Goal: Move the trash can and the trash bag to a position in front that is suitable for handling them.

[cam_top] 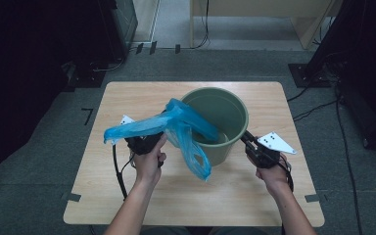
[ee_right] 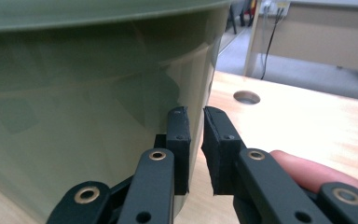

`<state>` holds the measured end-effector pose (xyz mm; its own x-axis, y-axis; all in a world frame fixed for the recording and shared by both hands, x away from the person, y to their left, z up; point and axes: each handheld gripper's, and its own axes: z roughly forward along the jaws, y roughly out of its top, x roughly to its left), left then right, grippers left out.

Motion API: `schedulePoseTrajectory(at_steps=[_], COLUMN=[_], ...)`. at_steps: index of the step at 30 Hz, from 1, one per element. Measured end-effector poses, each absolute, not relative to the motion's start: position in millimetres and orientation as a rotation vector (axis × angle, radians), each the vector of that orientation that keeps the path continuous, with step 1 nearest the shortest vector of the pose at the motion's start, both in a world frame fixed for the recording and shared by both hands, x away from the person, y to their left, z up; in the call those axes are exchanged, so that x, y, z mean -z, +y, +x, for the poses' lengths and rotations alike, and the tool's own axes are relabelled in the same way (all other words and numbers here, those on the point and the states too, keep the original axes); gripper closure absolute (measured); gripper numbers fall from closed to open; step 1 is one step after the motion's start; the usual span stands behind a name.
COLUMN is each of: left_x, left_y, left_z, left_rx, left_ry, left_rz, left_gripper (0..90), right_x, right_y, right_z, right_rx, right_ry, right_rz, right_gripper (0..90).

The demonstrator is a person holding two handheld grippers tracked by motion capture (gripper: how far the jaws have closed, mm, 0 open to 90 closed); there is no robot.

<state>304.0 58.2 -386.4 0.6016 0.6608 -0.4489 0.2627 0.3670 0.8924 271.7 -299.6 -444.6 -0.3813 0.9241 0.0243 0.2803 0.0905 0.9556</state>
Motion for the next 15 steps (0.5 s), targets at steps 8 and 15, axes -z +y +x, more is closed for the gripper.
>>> schedulePoseTrajectory(at_steps=[8,15], left_x=[396,405], left_y=[56,54], left_z=[314,325], left_rx=[-0.409,-0.395], left_ry=[1.039,1.116], left_rz=[1.238,1.244], left_gripper=[88.2,88.6], right_x=[430,429], right_y=[-303,-295], right_z=[303,320], right_rx=[-1.330,-1.303], right_ry=[1.606,1.629], right_rz=[1.312,1.337], right_gripper=[81.7,82.6])
